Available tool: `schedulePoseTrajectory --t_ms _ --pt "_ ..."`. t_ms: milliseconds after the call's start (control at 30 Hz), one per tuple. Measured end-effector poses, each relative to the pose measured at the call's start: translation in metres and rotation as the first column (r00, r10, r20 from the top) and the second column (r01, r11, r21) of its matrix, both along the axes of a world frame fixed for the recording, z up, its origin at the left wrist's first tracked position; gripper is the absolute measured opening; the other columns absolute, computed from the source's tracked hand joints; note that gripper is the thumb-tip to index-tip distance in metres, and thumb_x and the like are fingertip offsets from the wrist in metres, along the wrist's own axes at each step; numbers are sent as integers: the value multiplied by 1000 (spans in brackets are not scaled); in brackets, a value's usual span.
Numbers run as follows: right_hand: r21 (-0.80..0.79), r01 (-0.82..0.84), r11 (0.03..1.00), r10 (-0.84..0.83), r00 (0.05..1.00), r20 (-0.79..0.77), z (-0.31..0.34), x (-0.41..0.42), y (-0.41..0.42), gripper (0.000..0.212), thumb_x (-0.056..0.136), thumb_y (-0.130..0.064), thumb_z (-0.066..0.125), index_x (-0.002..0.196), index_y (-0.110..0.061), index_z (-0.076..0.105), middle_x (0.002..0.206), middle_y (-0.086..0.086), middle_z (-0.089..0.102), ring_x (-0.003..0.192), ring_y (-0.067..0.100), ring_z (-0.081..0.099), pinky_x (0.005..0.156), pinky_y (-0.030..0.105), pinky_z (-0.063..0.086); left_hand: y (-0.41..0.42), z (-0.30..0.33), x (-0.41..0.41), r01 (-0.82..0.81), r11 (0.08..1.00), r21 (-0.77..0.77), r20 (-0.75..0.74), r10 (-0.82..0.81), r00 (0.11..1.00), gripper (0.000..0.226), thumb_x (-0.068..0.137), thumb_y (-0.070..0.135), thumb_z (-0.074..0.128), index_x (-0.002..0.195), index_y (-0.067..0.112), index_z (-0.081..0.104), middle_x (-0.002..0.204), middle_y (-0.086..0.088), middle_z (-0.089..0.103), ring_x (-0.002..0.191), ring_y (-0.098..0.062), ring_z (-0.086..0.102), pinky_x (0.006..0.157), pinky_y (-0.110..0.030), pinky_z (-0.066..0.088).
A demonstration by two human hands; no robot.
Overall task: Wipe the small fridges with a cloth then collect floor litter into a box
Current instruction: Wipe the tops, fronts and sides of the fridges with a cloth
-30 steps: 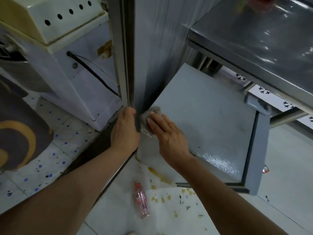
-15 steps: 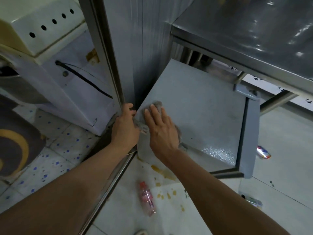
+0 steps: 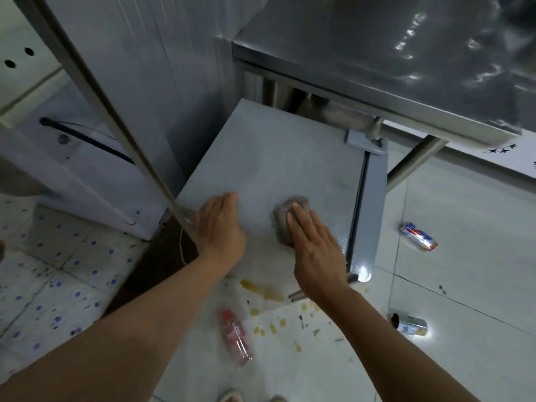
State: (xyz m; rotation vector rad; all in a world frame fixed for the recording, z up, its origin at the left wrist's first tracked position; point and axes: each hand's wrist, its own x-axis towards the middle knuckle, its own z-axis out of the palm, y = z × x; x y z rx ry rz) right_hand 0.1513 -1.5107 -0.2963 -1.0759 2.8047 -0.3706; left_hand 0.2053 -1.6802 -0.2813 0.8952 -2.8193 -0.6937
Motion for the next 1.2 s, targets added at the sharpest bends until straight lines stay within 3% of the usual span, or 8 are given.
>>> schedulePoseTrajectory --t_ms 67,167,333,500,667,800,900,1200 --pt "-8 102 995 -102 995 -9 1 -4 28 69 82 2 50 146 -13 28 156 3 17 145 28 15 114 37 18 9 1 -7 26 999 23 -22 -25 999 52 75 -5 51 125 7 47 123 -17 52 118 -34 46 97 -43 34" --pt "61 184 981 -185 983 11 1 -32 47 81 84 -11 61 150 -14 15 157 0 -1 146 26 4 117 37 10 13 2 -15 21 999 28 -21 -21 1000 52 77 -5 51 127 11 47 124 -15 54 118 -33 47 98 -42 35" --pt "-25 339 941 -335 938 89 7 -92 9 56 98 -22 32 150 -17 13 159 -1 2 146 25 -1 118 39 6 12 3 -14 10 1000 21 13 -10 1000 53 80 -4 49 130 15 45 127 -12 54 115 -33 50 98 -44 38" --pt "-118 5 993 4 997 80 0 -49 -23 56 95 -10 36 149 -19 23 158 -3 13 146 25 6 117 34 11 13 7 -16 4 999 42 39 -6 999 53 82 -3 48 132 16 43 132 -10 51 121 -31 47 101 -46 37" --pt "-150 -234 961 247 966 71 -2 -29 -5 64 86 -6 48 146 -17 30 156 -1 21 145 27 17 116 35 16 16 9 -21 -18 999 28 94 15 995 52 83 -1 52 131 17 45 131 -8 53 119 -29 50 100 -46 39" --pt "-149 5 989 3 999 54 -2 -95 29 57 90 -6 47 145 -16 34 156 2 20 145 23 18 118 28 9 17 3 -21 -2 1000 18 115 0 993 48 83 0 51 128 18 47 127 -9 54 114 -31 52 96 -49 42" --pt "-129 99 987 -97 995 24 -1 -121 42 59 90 -4 47 145 -13 32 156 4 20 145 25 17 120 35 13 20 -3 -18 35 999 -7 120 -34 992 50 84 -1 48 131 16 45 135 -10 47 124 -30 45 98 -50 38" --pt "-162 299 940 -297 954 37 -9 -35 59 53 94 -23 37 146 -18 30 156 2 22 144 25 21 117 43 21 24 -9 -14 52 998 -21 101 -50 994 51 90 1 39 139 15 37 152 -4 29 141 -24 21 110 -52 20"
